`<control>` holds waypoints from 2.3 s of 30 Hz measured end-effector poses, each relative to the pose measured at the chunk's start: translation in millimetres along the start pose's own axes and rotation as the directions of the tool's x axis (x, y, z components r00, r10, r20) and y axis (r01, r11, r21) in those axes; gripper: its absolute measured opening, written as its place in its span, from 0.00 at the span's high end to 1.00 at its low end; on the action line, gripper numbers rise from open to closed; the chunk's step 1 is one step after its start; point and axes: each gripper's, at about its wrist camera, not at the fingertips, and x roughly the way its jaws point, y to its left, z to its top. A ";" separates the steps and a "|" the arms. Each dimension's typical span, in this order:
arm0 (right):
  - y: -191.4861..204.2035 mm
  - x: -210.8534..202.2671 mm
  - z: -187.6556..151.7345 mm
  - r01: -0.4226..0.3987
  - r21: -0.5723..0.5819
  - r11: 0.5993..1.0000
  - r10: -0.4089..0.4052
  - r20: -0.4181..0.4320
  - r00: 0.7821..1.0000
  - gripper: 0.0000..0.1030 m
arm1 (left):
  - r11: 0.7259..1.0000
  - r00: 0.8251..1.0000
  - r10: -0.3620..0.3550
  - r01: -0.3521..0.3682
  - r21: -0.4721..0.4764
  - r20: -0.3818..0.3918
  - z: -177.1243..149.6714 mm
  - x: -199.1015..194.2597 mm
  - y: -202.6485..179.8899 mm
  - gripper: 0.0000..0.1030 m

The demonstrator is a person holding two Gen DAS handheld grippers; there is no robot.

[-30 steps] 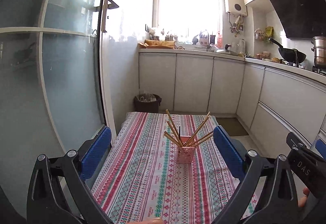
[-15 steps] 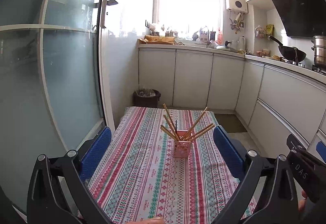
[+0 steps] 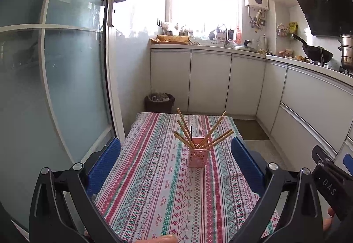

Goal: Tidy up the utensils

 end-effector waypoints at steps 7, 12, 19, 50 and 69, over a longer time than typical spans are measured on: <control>0.2 0.0 -0.9 -0.011 -0.002 1.000 0.011 -0.006 1.000 0.07 | 1.000 1.000 0.001 -0.001 0.008 -0.004 -1.0 2.5 -2.8 0.07; -0.2 0.9 -1.0 -0.015 -0.002 1.000 0.015 -0.013 1.000 0.07 | 1.000 1.000 0.004 -0.004 0.010 -0.005 -2.1 3.3 -4.2 0.07; 2.9 1.6 -2.1 -0.029 -0.013 1.000 0.028 -0.025 0.999 0.07 | 1.000 1.000 0.005 -0.005 0.009 -0.004 -2.2 3.1 -3.6 0.07; 2.1 4.9 -5.8 -0.044 -0.012 0.999 0.044 -0.040 0.998 0.07 | 1.000 1.000 -0.006 0.006 0.013 -0.001 -1.6 3.4 -5.7 0.07; -1.0 9.8 -6.8 -0.052 0.012 0.999 0.052 -0.052 0.997 0.07 | 0.997 0.997 -0.053 0.050 0.054 0.054 -2.7 0.4 -11.9 0.07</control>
